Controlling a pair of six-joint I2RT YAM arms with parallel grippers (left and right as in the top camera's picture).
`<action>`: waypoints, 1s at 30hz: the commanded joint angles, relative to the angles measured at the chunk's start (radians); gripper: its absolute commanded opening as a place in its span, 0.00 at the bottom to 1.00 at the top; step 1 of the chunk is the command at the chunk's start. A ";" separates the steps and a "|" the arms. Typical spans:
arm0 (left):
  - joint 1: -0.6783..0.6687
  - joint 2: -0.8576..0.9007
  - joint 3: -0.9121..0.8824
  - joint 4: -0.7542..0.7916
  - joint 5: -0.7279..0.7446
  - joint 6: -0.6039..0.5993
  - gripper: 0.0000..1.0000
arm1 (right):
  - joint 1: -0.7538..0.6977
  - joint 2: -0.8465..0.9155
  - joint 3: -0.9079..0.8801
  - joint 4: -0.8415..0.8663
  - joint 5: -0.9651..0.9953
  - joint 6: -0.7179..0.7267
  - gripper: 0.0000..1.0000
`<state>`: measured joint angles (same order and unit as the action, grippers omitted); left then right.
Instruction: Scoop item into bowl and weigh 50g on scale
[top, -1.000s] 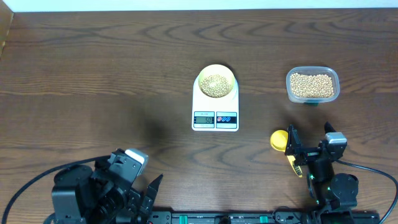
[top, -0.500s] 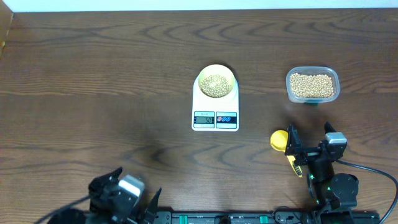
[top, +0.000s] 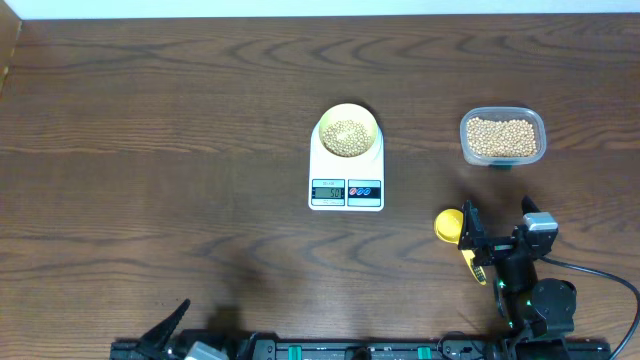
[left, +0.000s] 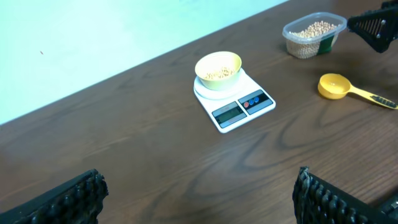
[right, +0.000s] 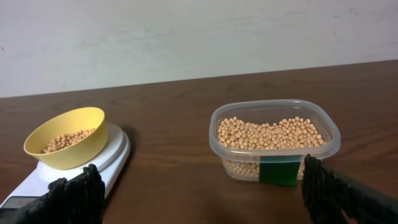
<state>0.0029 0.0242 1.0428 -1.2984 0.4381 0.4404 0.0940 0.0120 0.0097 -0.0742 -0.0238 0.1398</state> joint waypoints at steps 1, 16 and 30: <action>-0.003 -0.021 0.006 0.002 -0.010 -0.028 0.98 | 0.004 -0.005 -0.005 -0.001 0.011 -0.014 0.99; -0.008 -0.021 -0.111 0.153 -0.114 -0.115 0.98 | 0.004 -0.005 -0.005 -0.001 0.011 -0.014 0.99; -0.027 -0.022 -0.606 0.811 -0.360 -0.526 0.98 | 0.004 -0.005 -0.005 -0.001 0.011 -0.014 0.99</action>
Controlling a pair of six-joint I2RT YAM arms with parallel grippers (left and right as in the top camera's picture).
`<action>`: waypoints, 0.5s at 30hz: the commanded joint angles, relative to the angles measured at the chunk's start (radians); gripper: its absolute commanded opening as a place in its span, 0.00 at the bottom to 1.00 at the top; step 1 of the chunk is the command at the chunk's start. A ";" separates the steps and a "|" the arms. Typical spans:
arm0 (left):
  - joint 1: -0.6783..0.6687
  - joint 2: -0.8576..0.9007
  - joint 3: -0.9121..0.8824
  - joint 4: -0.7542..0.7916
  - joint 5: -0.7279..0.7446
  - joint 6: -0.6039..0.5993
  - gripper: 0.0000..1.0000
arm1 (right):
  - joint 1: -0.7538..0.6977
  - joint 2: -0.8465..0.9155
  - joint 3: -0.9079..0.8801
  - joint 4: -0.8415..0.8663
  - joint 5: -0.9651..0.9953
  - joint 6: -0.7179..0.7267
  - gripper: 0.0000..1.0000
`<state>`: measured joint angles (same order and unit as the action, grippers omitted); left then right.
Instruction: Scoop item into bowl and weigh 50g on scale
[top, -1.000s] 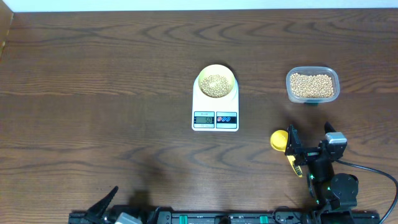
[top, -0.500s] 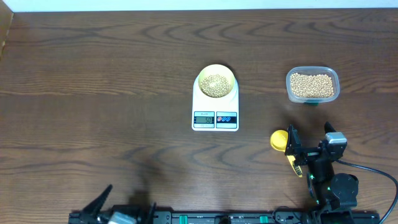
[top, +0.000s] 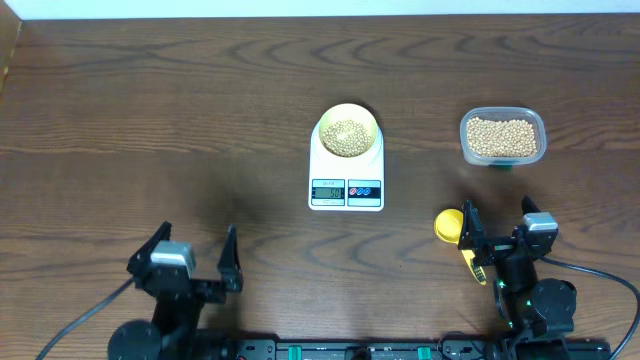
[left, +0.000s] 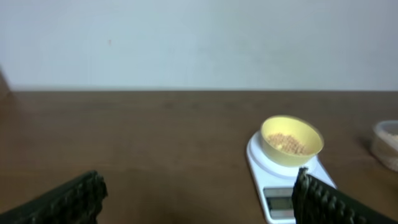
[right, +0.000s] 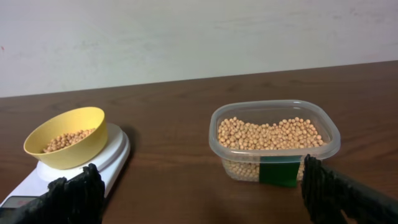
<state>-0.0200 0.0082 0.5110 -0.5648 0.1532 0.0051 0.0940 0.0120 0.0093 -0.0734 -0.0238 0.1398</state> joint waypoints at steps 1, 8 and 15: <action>-0.004 -0.006 -0.095 0.103 -0.080 -0.091 0.98 | 0.004 -0.005 -0.004 -0.002 0.011 -0.014 0.99; -0.004 -0.006 -0.240 0.308 -0.095 -0.093 0.98 | 0.004 -0.005 -0.004 -0.002 0.011 -0.014 0.99; -0.004 -0.006 -0.396 0.503 -0.147 -0.093 0.98 | 0.004 -0.005 -0.004 -0.002 0.011 -0.014 0.99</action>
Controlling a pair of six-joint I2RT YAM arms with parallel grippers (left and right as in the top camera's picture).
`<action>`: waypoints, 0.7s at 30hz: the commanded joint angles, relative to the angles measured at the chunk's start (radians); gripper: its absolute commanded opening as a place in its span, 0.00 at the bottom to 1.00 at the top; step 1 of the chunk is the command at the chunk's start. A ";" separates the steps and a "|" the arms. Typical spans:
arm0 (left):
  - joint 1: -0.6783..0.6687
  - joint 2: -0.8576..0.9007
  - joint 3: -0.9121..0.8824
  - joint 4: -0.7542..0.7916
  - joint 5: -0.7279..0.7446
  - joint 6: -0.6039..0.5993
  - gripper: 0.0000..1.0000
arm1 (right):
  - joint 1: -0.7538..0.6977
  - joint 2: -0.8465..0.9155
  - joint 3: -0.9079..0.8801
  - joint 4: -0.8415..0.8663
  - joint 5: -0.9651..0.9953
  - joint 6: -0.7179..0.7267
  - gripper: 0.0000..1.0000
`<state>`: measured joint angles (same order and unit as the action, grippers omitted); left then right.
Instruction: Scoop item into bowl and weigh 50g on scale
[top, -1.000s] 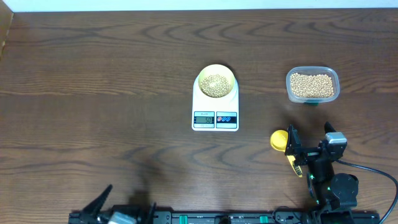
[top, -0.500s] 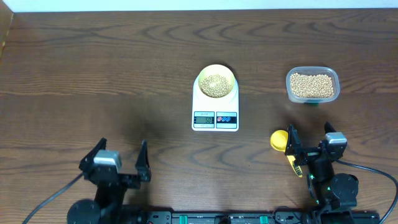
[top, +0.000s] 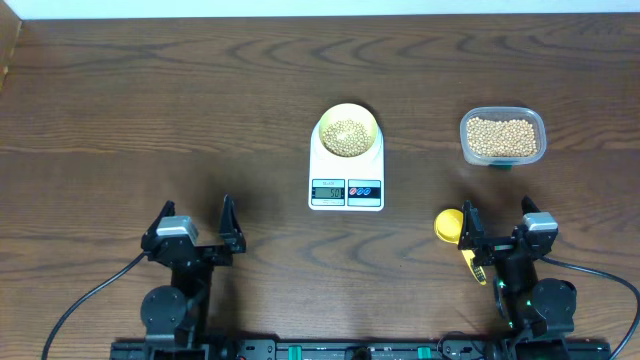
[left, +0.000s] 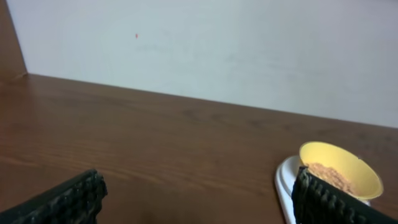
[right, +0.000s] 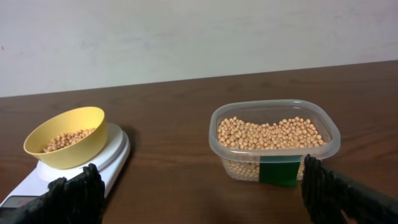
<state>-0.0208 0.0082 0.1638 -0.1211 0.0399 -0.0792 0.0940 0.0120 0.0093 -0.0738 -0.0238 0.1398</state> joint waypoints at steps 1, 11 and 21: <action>-0.003 -0.006 -0.066 0.080 -0.034 -0.009 0.98 | 0.004 -0.005 -0.004 -0.001 0.011 -0.014 0.99; -0.003 -0.006 -0.151 0.124 -0.061 -0.009 0.98 | 0.004 -0.005 -0.004 -0.001 0.011 -0.014 0.99; -0.003 -0.006 -0.160 0.051 -0.079 -0.039 0.98 | 0.004 -0.005 -0.004 -0.001 0.011 -0.014 0.99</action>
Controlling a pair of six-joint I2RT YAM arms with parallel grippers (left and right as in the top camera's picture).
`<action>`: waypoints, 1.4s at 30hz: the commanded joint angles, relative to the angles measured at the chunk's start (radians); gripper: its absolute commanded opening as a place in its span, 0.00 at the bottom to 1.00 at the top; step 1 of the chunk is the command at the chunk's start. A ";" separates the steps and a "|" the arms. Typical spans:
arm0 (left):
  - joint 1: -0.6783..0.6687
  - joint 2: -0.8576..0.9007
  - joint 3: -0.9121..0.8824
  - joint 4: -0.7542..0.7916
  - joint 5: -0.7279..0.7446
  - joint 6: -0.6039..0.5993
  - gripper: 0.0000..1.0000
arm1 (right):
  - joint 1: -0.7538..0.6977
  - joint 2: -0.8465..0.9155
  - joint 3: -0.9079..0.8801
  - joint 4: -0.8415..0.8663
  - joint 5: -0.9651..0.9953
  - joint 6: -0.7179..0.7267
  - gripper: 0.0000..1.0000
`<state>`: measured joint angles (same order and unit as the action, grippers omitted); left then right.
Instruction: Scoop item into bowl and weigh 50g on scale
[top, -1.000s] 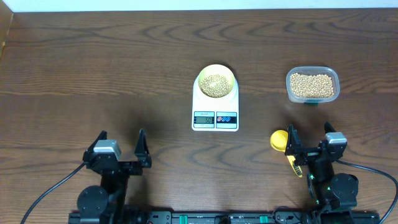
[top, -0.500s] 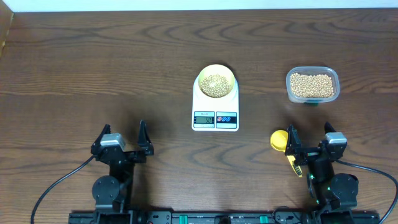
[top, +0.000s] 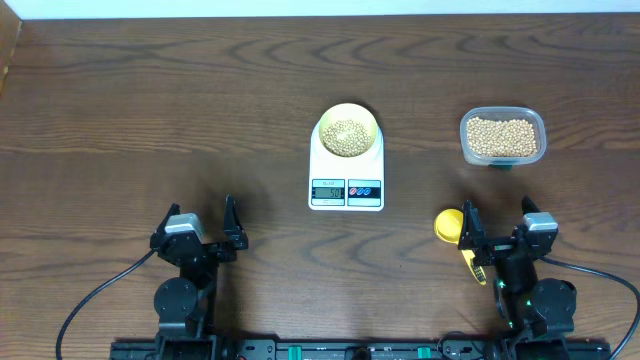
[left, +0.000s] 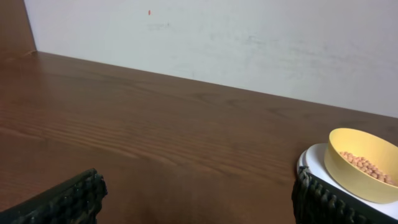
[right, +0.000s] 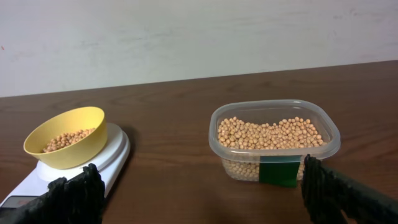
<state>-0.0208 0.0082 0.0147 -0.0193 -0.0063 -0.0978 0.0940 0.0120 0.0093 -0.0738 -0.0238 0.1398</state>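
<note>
A yellow bowl (top: 348, 132) holding beans sits on the white scale (top: 346, 186) at the table's middle; it shows too in the left wrist view as the bowl (left: 364, 165) and in the right wrist view as the bowl (right: 65, 137). A clear tub of beans (top: 502, 138) stands at the right, seen close as the tub (right: 273, 140). A yellow scoop (top: 450, 224) lies on the table just left of my right gripper (top: 496, 232), which is open and empty. My left gripper (top: 199, 225) stands open and empty at the near left.
The wooden table (top: 150, 120) reaches to a pale wall at the back. Both arm bases and their cables sit along the near edge.
My left gripper has shifted slightly right and nearer the front edge, and its view has turned a little left. The right arm, scoop, bowl and tub are unchanged.
At first my left arm lay low at the front edge, looking across at the scale and scoop. It then stood up open at the near left and settled there. The right gripper stayed open beside the scoop throughout, and the bowl stayed on the scale.
</note>
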 joint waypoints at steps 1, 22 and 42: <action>-0.003 -0.006 -0.011 -0.051 -0.032 -0.020 0.98 | 0.004 -0.005 -0.004 -0.001 0.011 -0.014 0.99; -0.003 -0.006 -0.011 -0.051 0.018 -0.002 0.98 | 0.004 -0.005 -0.004 -0.001 0.011 -0.014 0.99; -0.003 -0.006 -0.011 -0.051 0.021 -0.009 0.98 | 0.004 -0.005 -0.004 -0.001 0.011 -0.014 0.99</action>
<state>-0.0208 0.0086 0.0193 -0.0280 0.0204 -0.1078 0.0940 0.0120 0.0093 -0.0734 -0.0238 0.1398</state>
